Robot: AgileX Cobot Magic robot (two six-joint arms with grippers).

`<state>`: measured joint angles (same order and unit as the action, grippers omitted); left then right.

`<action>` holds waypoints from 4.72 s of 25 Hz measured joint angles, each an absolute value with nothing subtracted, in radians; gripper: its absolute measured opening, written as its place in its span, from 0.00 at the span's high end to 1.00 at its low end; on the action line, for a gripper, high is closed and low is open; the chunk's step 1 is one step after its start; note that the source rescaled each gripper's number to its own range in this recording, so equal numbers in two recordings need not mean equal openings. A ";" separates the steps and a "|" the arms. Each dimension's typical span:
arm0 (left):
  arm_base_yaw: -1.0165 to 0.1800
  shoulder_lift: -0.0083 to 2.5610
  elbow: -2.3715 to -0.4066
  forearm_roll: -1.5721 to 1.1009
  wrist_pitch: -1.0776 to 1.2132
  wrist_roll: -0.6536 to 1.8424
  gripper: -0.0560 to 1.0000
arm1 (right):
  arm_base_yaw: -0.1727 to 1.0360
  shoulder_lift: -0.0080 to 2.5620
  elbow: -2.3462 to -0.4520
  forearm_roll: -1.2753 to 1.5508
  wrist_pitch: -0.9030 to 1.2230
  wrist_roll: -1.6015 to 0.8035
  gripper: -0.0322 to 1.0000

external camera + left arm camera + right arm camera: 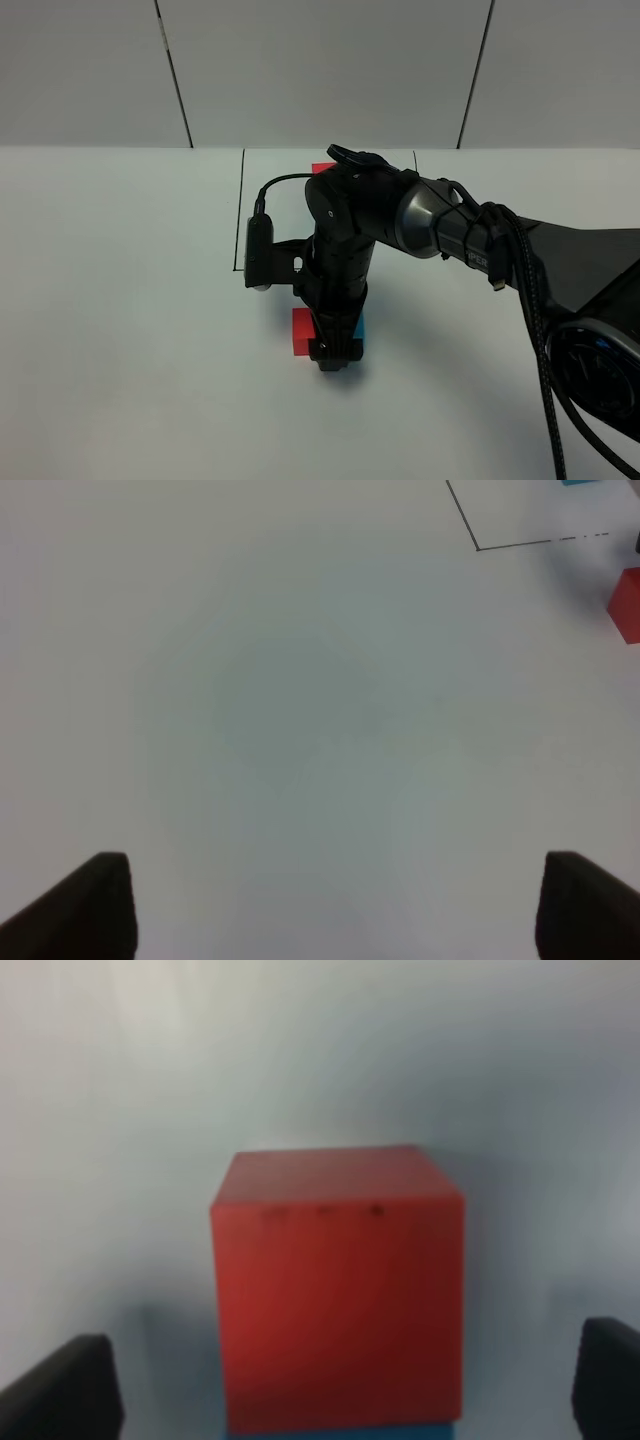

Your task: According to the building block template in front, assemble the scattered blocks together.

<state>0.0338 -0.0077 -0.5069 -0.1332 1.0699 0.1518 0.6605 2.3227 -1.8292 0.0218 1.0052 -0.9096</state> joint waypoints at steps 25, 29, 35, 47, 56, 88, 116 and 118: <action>0.034 -0.008 -0.507 -0.133 1.070 0.153 0.11 | 0.661 2.336 -1.833 0.047 1.004 -0.762 0.97; 0.034 -0.008 -0.507 -0.133 1.070 0.153 0.11 | 0.661 2.300 -1.833 0.041 1.014 -0.509 0.97; 0.034 -0.008 -0.507 -0.133 1.070 0.153 0.11 | 0.661 2.293 -1.833 0.031 1.085 0.175 0.97; 0.034 -0.008 -0.507 -0.134 1.070 0.153 0.11 | 0.661 2.294 -1.833 0.000 0.991 0.642 0.97; 0.034 -0.008 -0.507 -0.134 1.070 0.153 0.11 | 0.652 2.294 -1.833 -0.101 0.980 0.774 0.97; 0.034 -0.008 -0.507 -0.134 1.070 0.152 0.11 | 0.650 2.357 -1.835 0.015 0.956 0.654 0.15; 0.034 -0.008 -0.507 -0.134 1.070 0.152 0.11 | -0.010 1.772 -1.552 0.000 1.170 0.221 0.00; 0.034 -0.008 -0.507 -0.134 1.070 0.152 0.11 | -0.058 1.678 -1.437 -0.005 1.170 0.195 0.00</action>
